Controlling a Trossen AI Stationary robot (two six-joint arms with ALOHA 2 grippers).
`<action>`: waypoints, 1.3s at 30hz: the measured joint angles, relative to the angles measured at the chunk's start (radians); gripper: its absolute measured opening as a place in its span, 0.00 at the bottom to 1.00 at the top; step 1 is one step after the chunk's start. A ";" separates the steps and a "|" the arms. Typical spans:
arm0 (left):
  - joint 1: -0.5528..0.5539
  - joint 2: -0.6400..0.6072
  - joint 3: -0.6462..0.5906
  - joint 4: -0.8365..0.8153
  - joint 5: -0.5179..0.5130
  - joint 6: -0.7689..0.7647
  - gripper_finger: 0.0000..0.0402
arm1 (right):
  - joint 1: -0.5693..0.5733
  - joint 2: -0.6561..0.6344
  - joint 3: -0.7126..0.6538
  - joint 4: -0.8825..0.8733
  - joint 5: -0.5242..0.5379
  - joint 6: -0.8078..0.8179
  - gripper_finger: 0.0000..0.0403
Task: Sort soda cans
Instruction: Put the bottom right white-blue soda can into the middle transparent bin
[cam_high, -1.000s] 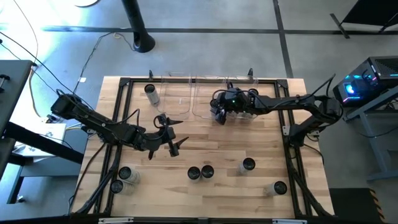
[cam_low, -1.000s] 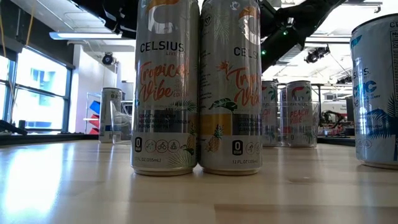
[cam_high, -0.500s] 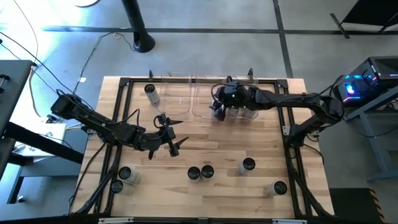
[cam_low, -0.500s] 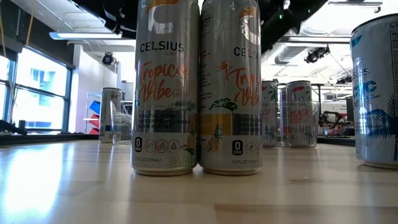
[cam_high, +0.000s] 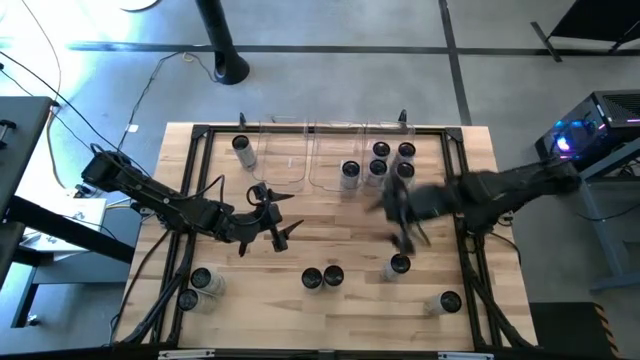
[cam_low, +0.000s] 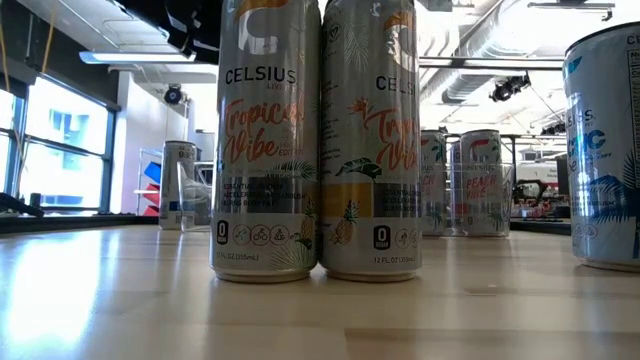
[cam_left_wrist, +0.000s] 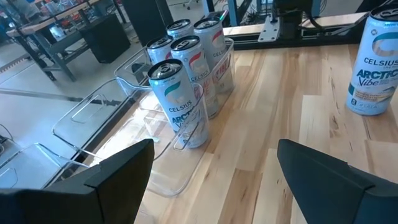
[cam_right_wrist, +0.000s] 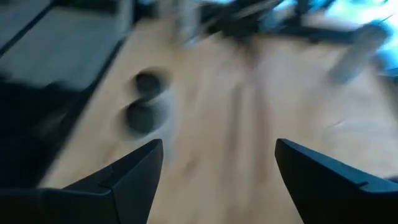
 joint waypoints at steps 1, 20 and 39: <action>0.000 0.000 0.000 0.001 0.000 -0.001 0.84 | 0.066 -0.001 0.000 -0.038 0.031 0.056 0.76; 0.069 0.047 0.001 0.249 0.349 0.071 0.84 | 0.590 0.248 -0.001 -0.514 0.155 1.111 0.76; 0.126 0.160 0.001 0.344 0.431 0.097 0.84 | 0.354 0.338 -0.002 -0.615 0.246 0.833 0.75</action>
